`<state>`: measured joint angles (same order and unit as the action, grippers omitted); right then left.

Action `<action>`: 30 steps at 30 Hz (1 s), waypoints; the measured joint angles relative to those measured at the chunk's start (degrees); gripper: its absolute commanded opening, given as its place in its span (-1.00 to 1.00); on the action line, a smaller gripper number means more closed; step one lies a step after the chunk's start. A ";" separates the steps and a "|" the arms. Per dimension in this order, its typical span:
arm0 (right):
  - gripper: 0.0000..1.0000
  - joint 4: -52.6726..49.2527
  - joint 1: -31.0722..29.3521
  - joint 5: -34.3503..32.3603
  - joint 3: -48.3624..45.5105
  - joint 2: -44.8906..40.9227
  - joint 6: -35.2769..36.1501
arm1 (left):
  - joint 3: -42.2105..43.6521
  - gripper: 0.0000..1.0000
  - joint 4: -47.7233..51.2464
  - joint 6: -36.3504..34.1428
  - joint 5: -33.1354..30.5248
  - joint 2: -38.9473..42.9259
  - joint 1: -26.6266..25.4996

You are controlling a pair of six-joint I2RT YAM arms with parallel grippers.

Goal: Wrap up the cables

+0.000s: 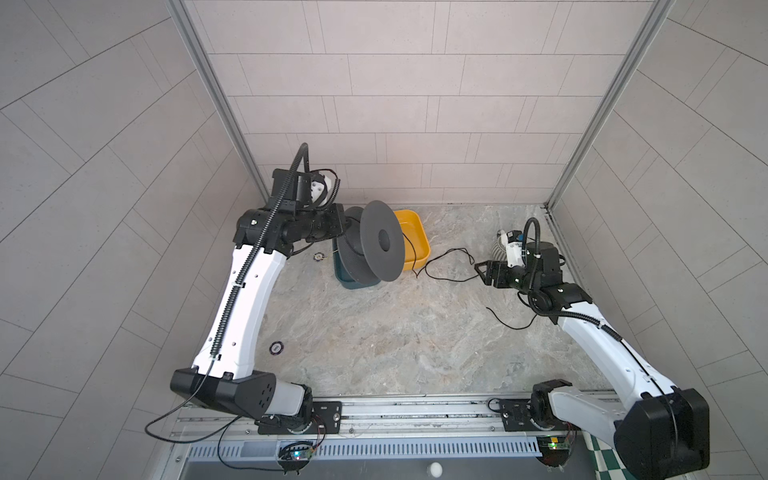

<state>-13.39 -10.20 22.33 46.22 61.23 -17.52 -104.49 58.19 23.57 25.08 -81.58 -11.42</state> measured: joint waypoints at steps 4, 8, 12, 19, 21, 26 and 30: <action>0.60 3.26 -6.82 -0.63 -0.94 -0.92 2.89 | -0.37 -1.00 -0.04 -0.02 0.22 -0.13 -0.48; 0.57 9.42 -11.82 -1.40 -4.66 -0.72 5.66 | -0.39 -1.00 -0.07 -0.28 0.44 -0.17 -0.63; 0.55 16.22 -13.20 -1.75 -9.35 2.95 6.82 | -0.39 -1.00 -0.07 -0.74 1.16 -0.31 -0.72; 0.51 27.39 -16.65 -3.17 -13.99 9.90 7.43 | -0.39 -1.00 -0.07 -1.16 3.04 -0.28 -0.98; 0.50 31.19 -17.57 -3.72 -13.99 12.59 7.45 | -0.37 -1.00 -0.07 -1.16 3.45 -0.28 -0.98; 0.48 41.07 -18.38 -5.22 -13.99 20.15 6.93 | -0.39 -1.00 -0.09 -1.14 3.87 -0.26 -0.98; 0.44 48.87 -18.40 -5.81 -13.92 26.34 5.84 | -0.39 -1.00 -0.13 -1.07 4.35 -0.26 -0.98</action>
<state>35.48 -28.60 16.51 32.29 87.57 -11.68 -104.88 58.06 22.50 29.43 -81.84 -12.40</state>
